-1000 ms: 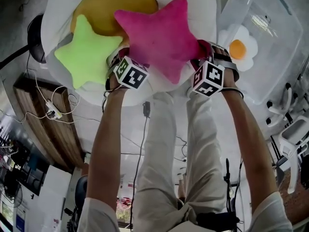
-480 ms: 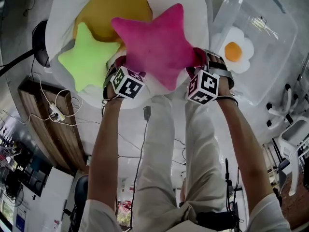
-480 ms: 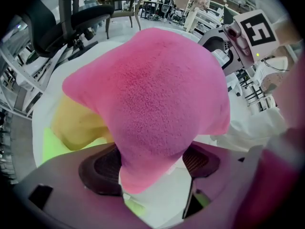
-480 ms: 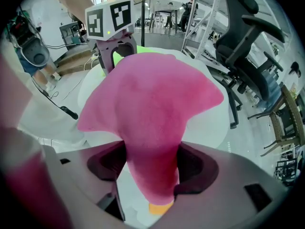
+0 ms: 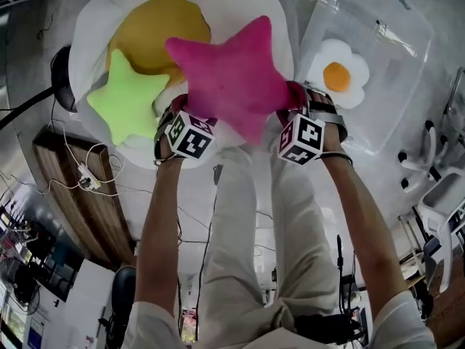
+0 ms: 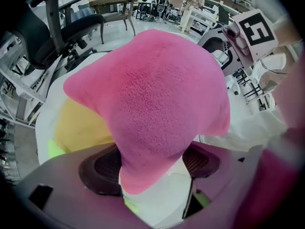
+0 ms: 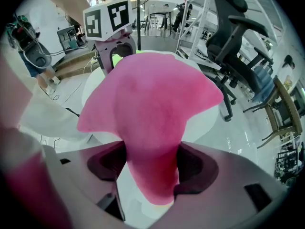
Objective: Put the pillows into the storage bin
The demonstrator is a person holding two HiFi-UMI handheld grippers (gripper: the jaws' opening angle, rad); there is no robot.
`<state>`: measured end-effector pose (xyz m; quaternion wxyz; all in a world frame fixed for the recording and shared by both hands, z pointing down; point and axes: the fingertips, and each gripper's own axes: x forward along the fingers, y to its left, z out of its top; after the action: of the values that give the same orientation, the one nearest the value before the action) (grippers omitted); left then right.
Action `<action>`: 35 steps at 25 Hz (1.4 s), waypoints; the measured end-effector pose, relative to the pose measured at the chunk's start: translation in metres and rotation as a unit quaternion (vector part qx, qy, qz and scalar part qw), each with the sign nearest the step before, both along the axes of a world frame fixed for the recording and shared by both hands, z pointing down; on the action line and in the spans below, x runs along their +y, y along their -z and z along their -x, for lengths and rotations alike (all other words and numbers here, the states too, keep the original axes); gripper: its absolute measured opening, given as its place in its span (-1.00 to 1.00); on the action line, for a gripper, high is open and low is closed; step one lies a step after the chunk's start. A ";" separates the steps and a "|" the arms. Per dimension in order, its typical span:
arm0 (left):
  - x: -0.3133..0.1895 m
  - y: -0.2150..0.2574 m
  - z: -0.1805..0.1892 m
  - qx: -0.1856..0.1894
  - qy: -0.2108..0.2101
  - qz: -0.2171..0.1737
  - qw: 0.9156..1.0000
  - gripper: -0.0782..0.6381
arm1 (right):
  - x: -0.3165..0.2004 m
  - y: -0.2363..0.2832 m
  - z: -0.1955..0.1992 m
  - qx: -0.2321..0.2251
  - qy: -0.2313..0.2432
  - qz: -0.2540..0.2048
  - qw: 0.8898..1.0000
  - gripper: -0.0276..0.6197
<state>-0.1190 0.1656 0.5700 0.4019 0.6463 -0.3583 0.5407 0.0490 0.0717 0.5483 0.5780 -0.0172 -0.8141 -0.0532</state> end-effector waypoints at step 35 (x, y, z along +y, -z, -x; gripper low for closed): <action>-0.087 0.041 -0.175 -0.016 -0.135 0.017 0.991 0.34 | -0.038 0.032 -0.194 -0.001 -0.151 0.020 0.988 0.09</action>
<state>0.0559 0.0785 0.5288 0.3308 0.6729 -0.2647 0.6064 0.2429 0.0335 0.5164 0.5778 0.0946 -0.8091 0.0505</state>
